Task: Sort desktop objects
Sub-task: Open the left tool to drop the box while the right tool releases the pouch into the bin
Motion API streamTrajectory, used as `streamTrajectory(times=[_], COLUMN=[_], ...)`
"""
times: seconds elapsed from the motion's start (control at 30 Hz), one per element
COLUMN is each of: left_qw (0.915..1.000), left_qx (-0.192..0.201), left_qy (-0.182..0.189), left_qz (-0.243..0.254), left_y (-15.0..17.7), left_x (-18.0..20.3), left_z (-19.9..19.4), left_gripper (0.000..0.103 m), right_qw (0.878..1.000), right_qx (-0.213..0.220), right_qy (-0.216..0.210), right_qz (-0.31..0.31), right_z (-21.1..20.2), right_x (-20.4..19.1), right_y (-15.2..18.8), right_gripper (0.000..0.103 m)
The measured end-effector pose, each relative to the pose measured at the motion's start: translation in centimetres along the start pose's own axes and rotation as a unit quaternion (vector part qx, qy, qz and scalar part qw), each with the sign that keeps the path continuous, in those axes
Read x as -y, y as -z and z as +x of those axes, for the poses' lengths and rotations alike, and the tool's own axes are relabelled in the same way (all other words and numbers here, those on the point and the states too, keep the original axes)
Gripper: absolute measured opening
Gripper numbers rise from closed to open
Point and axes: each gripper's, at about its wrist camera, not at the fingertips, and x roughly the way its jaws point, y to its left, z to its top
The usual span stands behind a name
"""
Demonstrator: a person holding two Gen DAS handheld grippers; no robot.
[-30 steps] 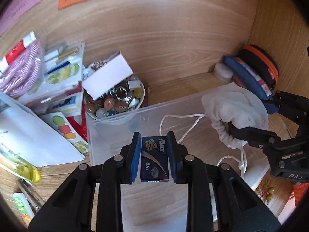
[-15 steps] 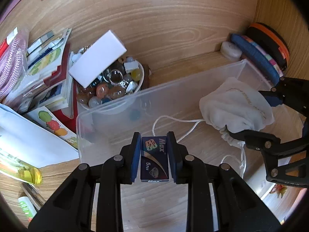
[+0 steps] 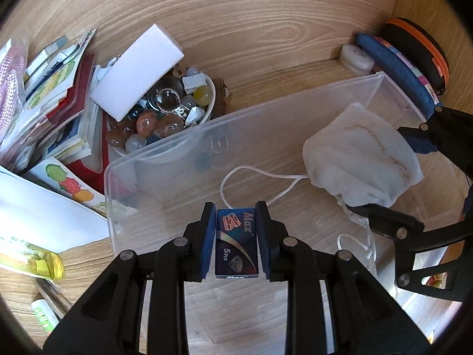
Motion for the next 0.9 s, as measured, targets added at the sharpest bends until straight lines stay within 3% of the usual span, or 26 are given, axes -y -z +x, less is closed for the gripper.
streamTrajectory(times=[0.23, 0.3, 0.37, 0.43, 0.53, 0.77, 0.9], left_qw=[0.9999, 0.9999, 0.9997, 0.9993, 0.9989, 0.9962, 0.9936], left_qx=[-0.001, 0.002, 0.008, 0.024, 0.037, 0.076, 0.102], left_qy=[-0.011, -0.014, -0.021, -0.027, -0.030, -0.038, -0.040], left_qz=[-0.001, 0.001, 0.004, 0.006, -0.001, -0.020, -0.029], left_y=[0.0, 0.1, 0.0, 0.2, 0.2, 0.9, 2.1], left_x=[0.2, 0.4, 0.8, 0.8, 0.6, 0.1, -0.3], left_z=[0.1, 0.0, -0.3, -1.1, -2.4, -6.5, -9.8], left_gripper=[0.030, 0.035, 0.055, 0.063, 0.064, 0.082, 0.085], right_qw=[0.999, 0.999, 0.999, 0.998, 0.997, 0.995, 0.991], right_qx=[0.002, 0.008, 0.014, 0.023, 0.037, 0.073, 0.098], right_qy=[0.037, 0.037, 0.039, 0.050, 0.065, 0.065, 0.083], right_qz=[0.008, 0.013, 0.017, 0.014, 0.007, 0.021, 0.024], right_z=[-0.9, -1.7, -2.4, -2.9, -4.2, -8.0, -10.6], right_x=[0.5, 0.8, 1.0, 0.9, 0.6, 0.7, 0.2], right_y=[0.0, 0.4, 0.5, 0.6, 0.8, 1.2, 1.8], right_gripper=[0.073, 0.074, 0.079, 0.080, 0.080, 0.082, 0.088])
